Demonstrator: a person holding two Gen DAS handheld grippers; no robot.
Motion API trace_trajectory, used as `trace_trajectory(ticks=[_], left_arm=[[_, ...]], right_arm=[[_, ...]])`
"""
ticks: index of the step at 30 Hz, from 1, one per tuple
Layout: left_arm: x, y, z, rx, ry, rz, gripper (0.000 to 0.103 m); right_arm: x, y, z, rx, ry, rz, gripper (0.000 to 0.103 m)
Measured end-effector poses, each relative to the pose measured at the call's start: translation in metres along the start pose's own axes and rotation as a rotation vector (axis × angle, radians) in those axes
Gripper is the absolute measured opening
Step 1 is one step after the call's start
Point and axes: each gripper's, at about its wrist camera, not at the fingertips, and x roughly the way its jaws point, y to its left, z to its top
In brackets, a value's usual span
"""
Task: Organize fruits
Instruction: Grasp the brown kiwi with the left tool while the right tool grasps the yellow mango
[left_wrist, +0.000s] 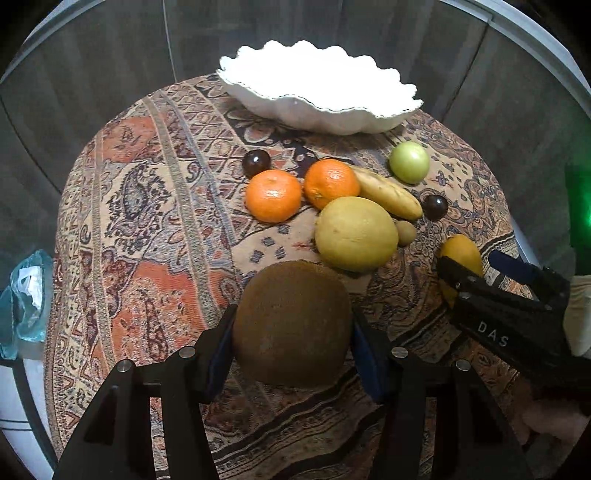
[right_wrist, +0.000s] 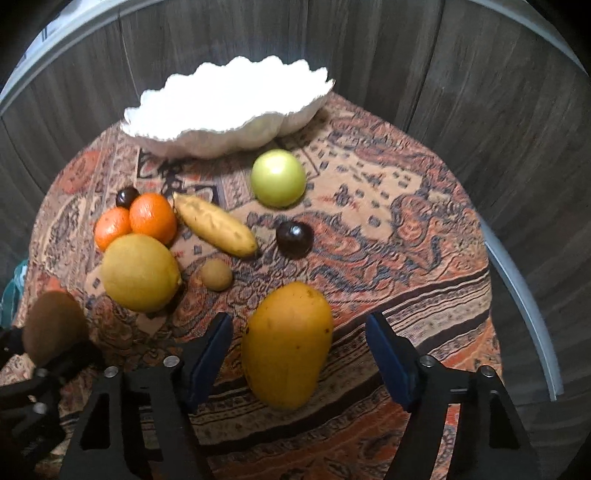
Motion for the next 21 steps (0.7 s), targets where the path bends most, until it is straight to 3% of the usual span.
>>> trace_trajectory(ticks=[6,21], left_arm=[[-0.004,0.002,-0.001,-0.007,-0.008,-0.003,0.056],[-0.022,0.002,0.001,-0.011,-0.047,0.005,0.056]], right_arm=[[0.009,0.004,-0.004,-0.004,0.019,0.012,0.056],[-0.005,0.004,-0.005,-0.016,-0.011,0.046,0.054]])
